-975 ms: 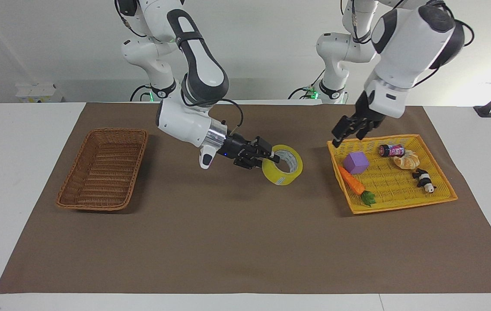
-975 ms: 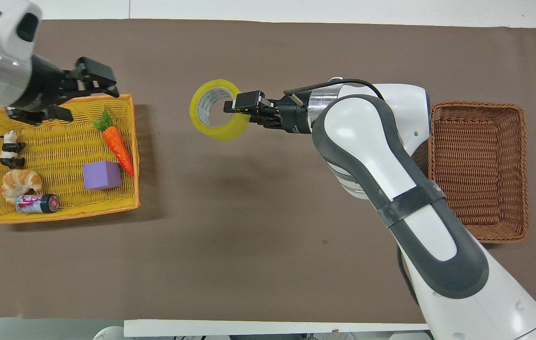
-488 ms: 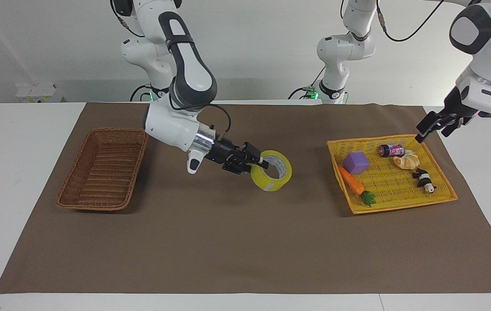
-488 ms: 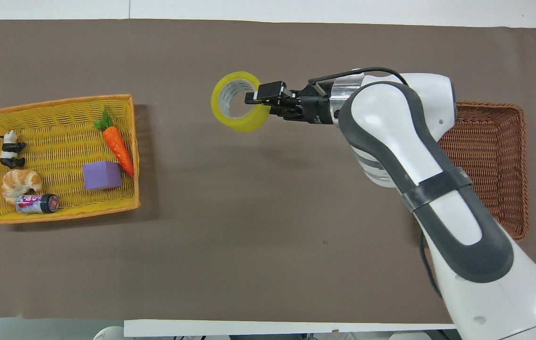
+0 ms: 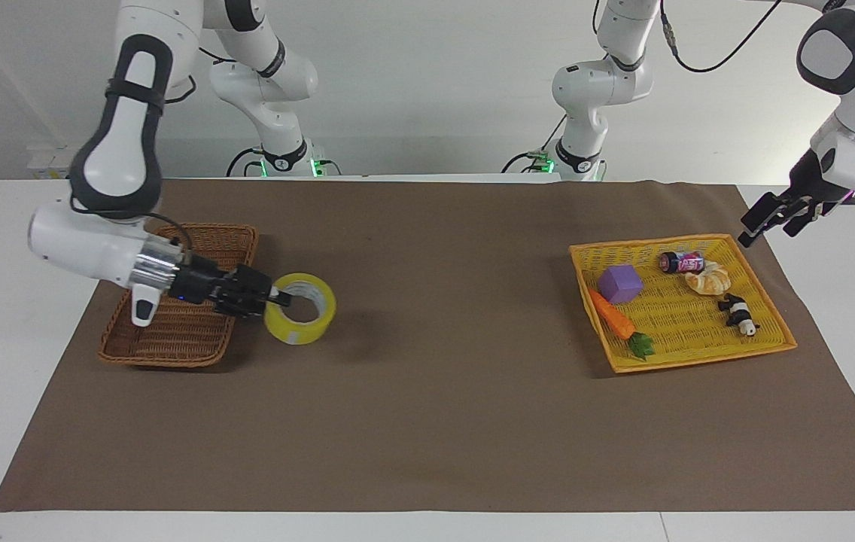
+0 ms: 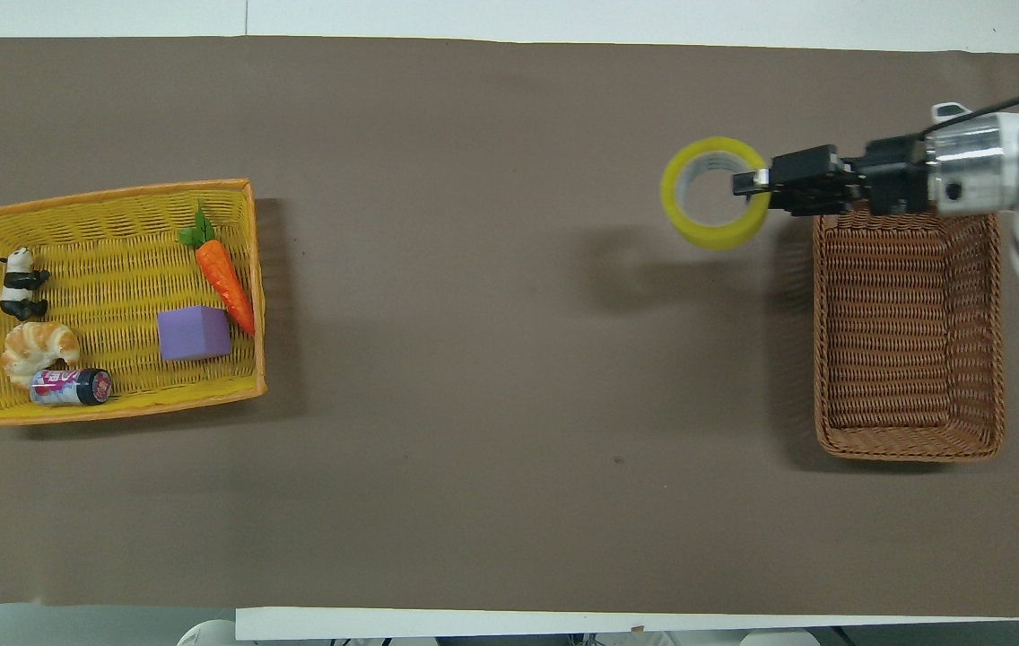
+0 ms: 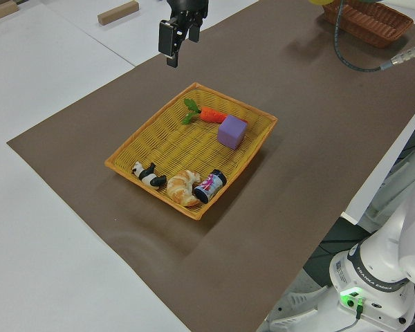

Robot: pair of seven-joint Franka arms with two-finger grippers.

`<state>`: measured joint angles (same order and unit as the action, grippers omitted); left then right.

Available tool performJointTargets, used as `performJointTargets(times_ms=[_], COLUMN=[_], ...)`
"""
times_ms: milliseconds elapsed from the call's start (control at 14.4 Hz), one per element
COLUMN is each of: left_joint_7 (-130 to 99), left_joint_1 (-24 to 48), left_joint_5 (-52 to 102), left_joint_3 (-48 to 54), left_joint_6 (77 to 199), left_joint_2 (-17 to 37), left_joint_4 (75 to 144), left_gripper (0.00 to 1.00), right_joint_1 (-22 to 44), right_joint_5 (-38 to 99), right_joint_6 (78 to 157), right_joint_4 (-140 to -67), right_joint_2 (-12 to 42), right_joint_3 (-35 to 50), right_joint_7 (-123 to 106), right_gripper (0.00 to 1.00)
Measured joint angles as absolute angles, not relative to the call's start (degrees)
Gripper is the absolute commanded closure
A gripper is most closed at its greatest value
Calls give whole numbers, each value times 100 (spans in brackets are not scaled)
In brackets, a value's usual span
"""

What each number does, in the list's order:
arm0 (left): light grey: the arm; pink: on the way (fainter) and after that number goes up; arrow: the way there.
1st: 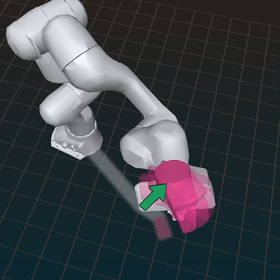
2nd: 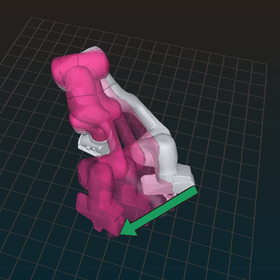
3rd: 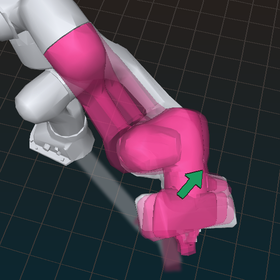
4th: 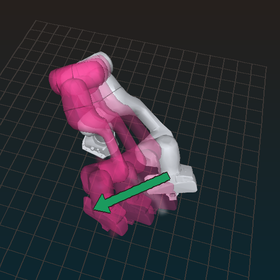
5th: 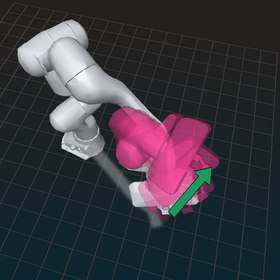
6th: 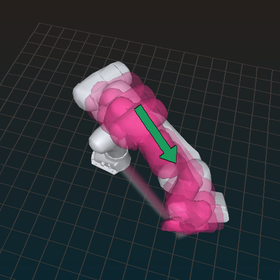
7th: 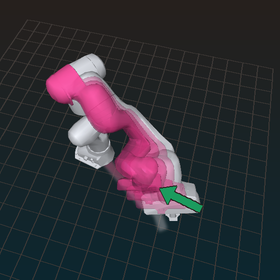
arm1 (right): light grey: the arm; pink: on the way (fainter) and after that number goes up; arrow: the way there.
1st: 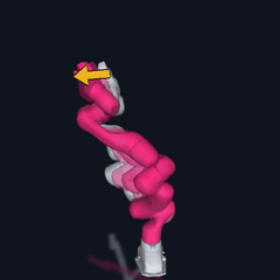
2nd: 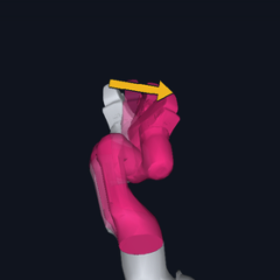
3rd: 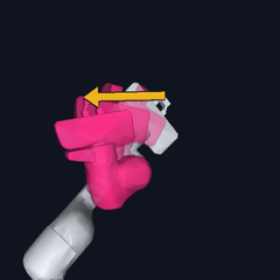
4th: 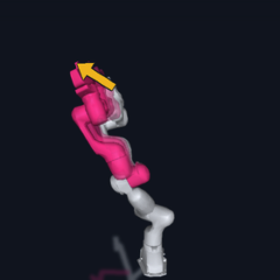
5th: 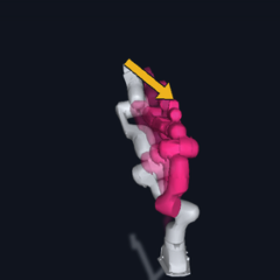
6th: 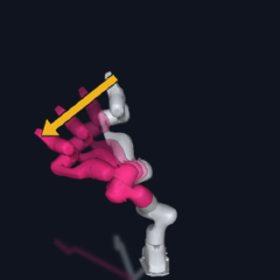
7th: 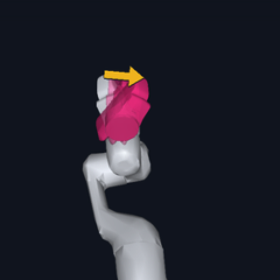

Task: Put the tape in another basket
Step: 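Carry the tape with the right gripper over the brown wicker basket, then lower the tape into the wicker basket and open the right gripper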

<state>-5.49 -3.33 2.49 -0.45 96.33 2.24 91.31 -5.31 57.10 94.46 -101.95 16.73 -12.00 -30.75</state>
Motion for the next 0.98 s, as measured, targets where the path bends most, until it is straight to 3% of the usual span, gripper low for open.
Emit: performJointTargets(times_ms=[209,418,975], left_joint_7=[-549,-538,-536], left_joint_1=[-340,-321,199], left_joint_5=[246,121,-63], left_joint_3=[-46,17,145], left_joint_6=[9554,9484,8496], left_joint_2=[223,222,204], left_joint_4=[9132,9129,8726], left_gripper=[0,0,0], right_joint_1=[-1634,-2281,-2175], right_joint_5=[4851,4527,4080], right_joint_6=[8877,8790,9354], right_joint_4=[-10223,-10573,-11200], right_joint_2=[1632,1627,1640], right_joint_3=[-1205,-1203,-1115], right_joint_7=[-4069,-4950,-5118], right_gripper=[100,100,100])
